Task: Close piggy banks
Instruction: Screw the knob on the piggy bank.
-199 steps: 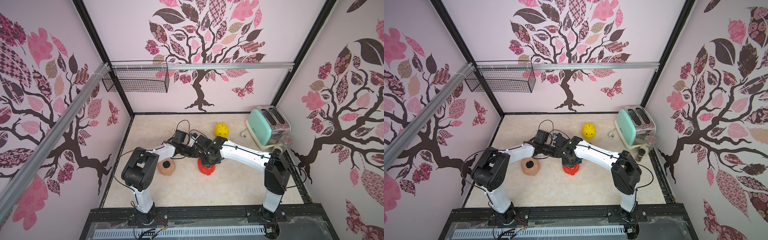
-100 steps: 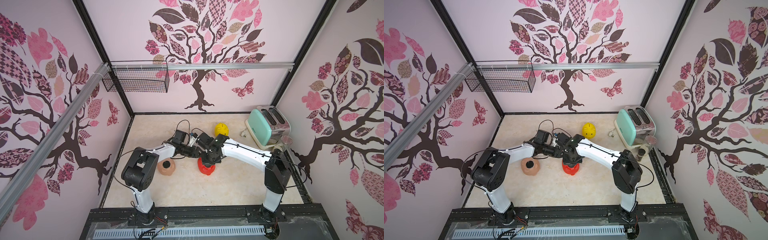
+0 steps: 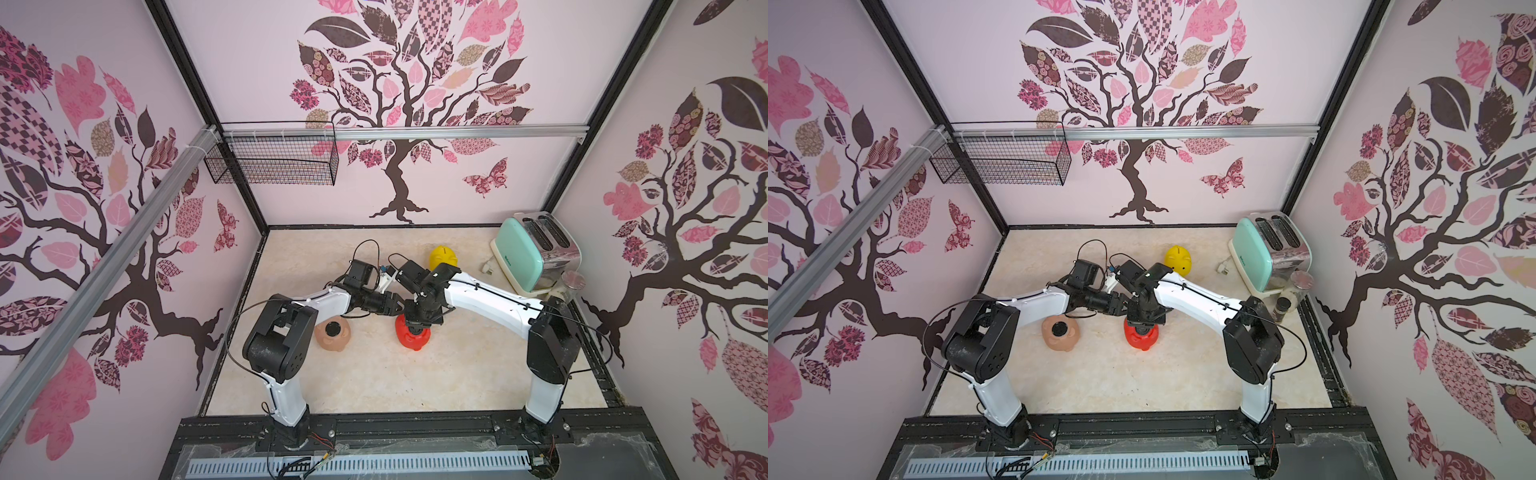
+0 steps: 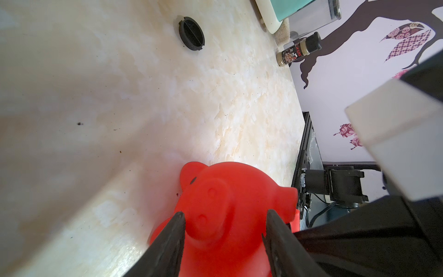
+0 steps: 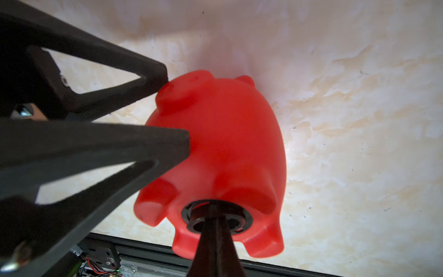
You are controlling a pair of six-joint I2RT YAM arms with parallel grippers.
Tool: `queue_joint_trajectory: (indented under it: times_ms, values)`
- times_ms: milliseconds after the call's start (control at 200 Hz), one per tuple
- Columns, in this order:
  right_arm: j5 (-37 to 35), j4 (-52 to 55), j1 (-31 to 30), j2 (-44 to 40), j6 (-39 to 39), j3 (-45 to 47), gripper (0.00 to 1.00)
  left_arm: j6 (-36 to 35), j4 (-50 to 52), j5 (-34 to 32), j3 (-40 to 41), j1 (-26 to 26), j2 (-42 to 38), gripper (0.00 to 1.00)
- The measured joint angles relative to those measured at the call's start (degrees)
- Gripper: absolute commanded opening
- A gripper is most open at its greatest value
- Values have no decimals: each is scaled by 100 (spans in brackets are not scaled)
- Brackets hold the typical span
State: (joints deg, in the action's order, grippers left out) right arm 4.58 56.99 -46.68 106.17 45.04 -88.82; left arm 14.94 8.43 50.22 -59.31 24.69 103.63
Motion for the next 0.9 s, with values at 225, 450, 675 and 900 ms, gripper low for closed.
queue_joint_trajectory:
  times_ms: [225, 450, 675, 900]
  values:
    - [7, 337, 0, 219, -59, -321, 0, -4, 26, -4, -13, 0, 0, 55]
    - [13, 496, 0, 326, -175, -470, 0, -7, 31, -7, -15, 2, 0, 55]
    - [-44, 501, 0, 326, -173, -472, 0, -22, 55, -20, -26, 7, 0, 55]
    - [-44, 509, 0, 323, -173, -479, 0, -24, 61, -22, -26, 7, 0, 55]
